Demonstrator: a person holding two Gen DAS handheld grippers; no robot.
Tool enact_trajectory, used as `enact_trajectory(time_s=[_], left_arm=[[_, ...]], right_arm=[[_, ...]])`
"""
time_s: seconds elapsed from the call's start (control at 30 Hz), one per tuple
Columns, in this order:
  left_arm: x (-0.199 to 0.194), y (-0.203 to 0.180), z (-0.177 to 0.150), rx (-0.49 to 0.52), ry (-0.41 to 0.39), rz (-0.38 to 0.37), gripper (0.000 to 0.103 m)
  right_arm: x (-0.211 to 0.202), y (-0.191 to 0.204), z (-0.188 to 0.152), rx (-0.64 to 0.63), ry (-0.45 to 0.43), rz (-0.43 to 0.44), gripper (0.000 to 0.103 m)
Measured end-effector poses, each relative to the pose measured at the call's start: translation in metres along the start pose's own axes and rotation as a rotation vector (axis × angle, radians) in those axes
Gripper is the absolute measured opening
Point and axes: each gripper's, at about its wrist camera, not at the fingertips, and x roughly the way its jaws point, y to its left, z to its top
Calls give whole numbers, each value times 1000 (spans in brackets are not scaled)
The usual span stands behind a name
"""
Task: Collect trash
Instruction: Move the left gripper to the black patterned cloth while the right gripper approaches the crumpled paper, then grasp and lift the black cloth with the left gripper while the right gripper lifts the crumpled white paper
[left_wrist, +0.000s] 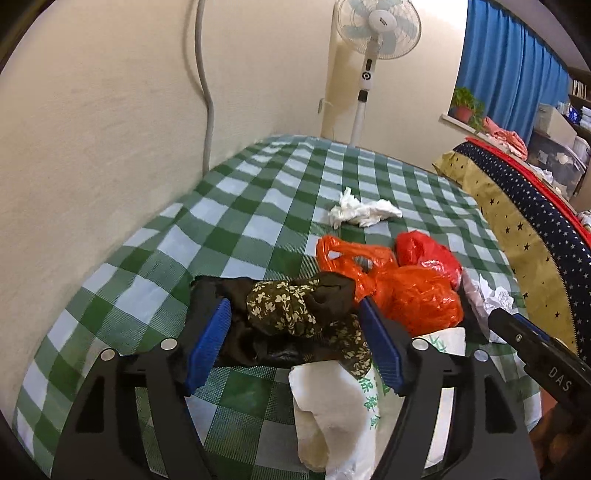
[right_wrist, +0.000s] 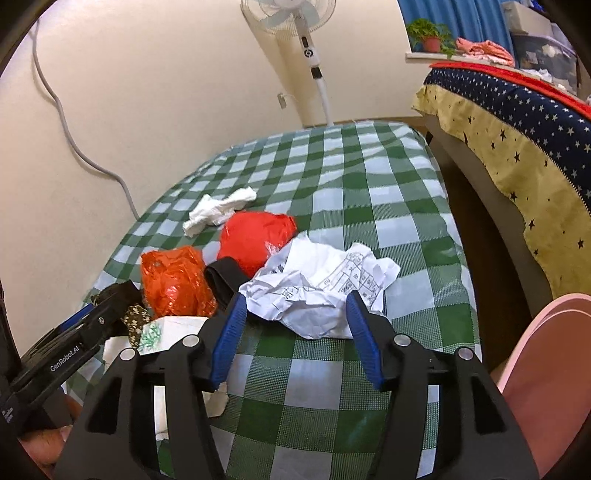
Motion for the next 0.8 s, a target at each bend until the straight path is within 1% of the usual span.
enact_trajectory(time_s=[0.07,0.1,0.13,0.17,0.23,0.27,0.33,0.37,0.4,0.5,0.63,0.8], left_arm=[[4,1,-1,-5,13,-4,68],[6,2,-1,-11,21,-7,63],[7,4,-1,-22,28,-10,58],[9,6,-1,-31,33,-14,57],[10,9,-2,-43,40,-21,49],[11,9,-2,-43,43,-24,48],[11,11,-2,-49,46,-32,42],[11,11,-2,-51,47,-34,41],[10,12,-2,-53,45,-37,38],[6,14,0,-56,34,-39,34],[-4,14,3,-58,0,-35,31],[-13,11,8,-50,-29,-46,31]], right_arm=[[3,-2,1,7,11,1,53],[4,-3,1,12,17,3,47],[6,-5,1,21,25,7,39],[7,-7,1,34,33,11,35],[10,-13,0,61,48,25,22],[11,-15,0,70,53,29,19],[12,-18,0,87,56,38,11],[12,-19,0,92,53,40,9],[11,-19,0,92,50,42,6],[8,-16,-1,81,38,45,4],[0,-16,-1,74,20,42,4],[-16,-11,-1,53,-1,32,4]])
